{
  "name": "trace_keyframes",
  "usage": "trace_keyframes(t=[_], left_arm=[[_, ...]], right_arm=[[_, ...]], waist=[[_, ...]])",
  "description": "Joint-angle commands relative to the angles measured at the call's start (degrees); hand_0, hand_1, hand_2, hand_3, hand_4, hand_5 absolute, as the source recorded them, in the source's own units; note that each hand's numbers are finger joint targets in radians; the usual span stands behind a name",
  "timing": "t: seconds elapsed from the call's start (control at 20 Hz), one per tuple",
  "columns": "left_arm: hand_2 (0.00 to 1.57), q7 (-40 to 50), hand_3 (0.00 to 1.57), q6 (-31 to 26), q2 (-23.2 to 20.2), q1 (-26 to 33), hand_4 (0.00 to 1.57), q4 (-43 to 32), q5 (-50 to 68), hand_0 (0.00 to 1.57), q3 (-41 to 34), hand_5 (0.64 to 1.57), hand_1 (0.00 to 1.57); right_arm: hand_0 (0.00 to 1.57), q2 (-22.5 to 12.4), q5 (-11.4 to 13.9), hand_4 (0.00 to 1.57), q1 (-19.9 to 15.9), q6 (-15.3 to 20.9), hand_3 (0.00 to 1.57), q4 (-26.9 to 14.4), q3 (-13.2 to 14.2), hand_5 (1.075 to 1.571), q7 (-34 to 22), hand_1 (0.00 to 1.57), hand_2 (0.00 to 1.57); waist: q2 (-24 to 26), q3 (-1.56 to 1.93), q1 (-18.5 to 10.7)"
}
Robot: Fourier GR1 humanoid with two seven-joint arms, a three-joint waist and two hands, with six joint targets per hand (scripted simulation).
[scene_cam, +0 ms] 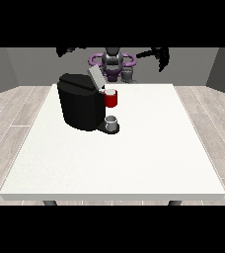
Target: Insert the coffee pod into the coffee machine and close the lid
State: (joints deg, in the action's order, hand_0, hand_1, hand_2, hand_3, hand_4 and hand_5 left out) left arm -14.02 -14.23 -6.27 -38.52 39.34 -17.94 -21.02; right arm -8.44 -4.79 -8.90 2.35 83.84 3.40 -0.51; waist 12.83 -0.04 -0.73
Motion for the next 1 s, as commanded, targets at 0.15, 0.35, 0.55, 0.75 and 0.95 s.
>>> trace_keyframes(t=[0.15, 0.35, 0.55, 0.75, 0.95], left_arm=[[0.00, -0.95, 0.00, -2.32, 4.73, 6.25, 0.00, 4.47, 4.48, 0.00, 0.45, 1.571, 0.00], [0.00, 3.58, 0.00, -5.35, 3.25, 5.07, 0.14, 8.25, 8.08, 0.00, 0.01, 1.571, 0.00], [0.00, 5.80, 0.00, -4.60, 3.23, 11.05, 0.00, 15.82, 9.37, 0.00, 2.33, 1.571, 0.00], [0.00, 4.91, 0.00, -3.71, 6.18, 14.11, 0.11, 20.83, 12.09, 0.00, 6.23, 1.571, 0.00], [0.00, 3.83, 0.00, -4.79, 3.74, 16.37, 0.00, 23.89, 13.18, 0.00, 5.08, 1.571, 0.00]], right_arm=[[0.00, -1.51, 0.64, 0.00, -3.57, -2.42, 0.00, 0.45, -1.63, 1.571, -3.30, 0.00, 0.00], [0.00, -4.05, 1.15, 0.24, -7.22, -4.05, 0.00, -2.40, 0.45, 1.571, -0.50, 0.00, 0.00], [0.00, -2.02, 1.33, 0.00, -6.06, -5.22, 0.00, -1.87, -1.21, 1.571, -0.54, 0.00, 0.00], [0.00, -2.84, 0.33, 0.00, -11.42, -4.85, 0.00, -6.17, 1.61, 1.571, -2.69, 0.00, 0.00], [0.00, -1.33, 1.50, 0.00, -13.29, -4.23, 0.00, -7.78, 0.93, 1.571, 0.42, 0.00, 0.00]], waist=[[0.91, 0.03, -5.61], [-3.25, 0.05, -7.83], [-2.83, 0.05, -6.68], [-4.31, 0.05, -9.28], [-9.31, 0.05, -8.31]])
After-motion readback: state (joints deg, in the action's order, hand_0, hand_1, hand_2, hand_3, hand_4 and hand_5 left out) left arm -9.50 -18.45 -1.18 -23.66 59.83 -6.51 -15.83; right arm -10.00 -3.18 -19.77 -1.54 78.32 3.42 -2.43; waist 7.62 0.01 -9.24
